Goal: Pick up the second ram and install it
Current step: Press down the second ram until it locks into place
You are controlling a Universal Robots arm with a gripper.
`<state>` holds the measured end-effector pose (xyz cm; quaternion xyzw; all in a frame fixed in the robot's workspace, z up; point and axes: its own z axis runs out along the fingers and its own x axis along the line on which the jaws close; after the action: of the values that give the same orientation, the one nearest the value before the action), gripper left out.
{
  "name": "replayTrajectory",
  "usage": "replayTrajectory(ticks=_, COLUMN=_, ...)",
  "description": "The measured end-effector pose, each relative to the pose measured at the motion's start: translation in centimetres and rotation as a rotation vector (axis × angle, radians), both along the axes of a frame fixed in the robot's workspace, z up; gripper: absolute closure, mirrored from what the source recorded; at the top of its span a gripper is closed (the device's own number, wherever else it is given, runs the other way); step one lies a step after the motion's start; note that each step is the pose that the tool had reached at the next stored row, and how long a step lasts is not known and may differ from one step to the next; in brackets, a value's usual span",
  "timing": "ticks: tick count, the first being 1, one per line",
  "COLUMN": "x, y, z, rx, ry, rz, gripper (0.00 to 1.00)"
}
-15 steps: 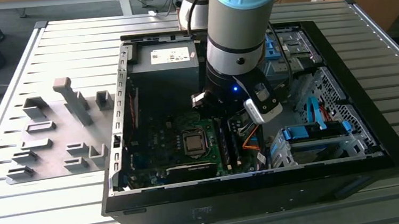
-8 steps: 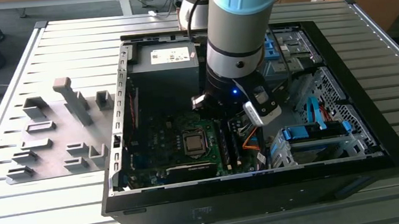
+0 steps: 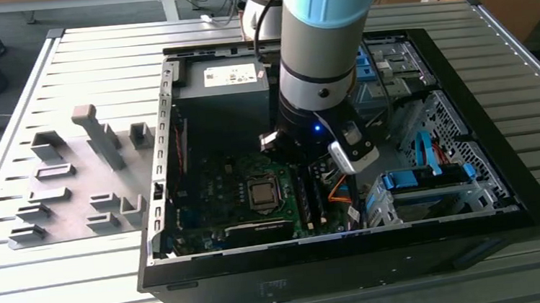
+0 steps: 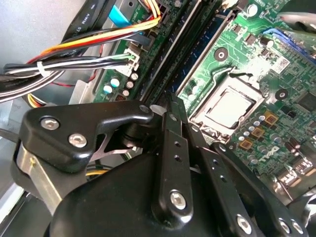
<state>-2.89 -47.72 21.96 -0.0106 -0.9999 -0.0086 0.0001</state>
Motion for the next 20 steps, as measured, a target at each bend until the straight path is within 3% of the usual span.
replayTrajectory(ticks=6, x=0.0, y=0.02, z=-0.5, rx=0.0006, ry=-0.0003, rz=0.0, gripper=0.89)
replayTrajectory(ticks=9, x=0.0, y=0.07, z=-0.05, rx=0.0045, ry=-0.0015, rz=0.0, gripper=0.89)
replayTrajectory(ticks=15, x=0.0, y=0.02, z=1.33, rx=0.0015, ry=-0.0005, rz=0.0, gripper=0.89)
replayTrajectory(ticks=20, x=0.0, y=0.02, z=1.69, rx=0.0016, ry=-0.0005, rz=0.0, gripper=0.89)
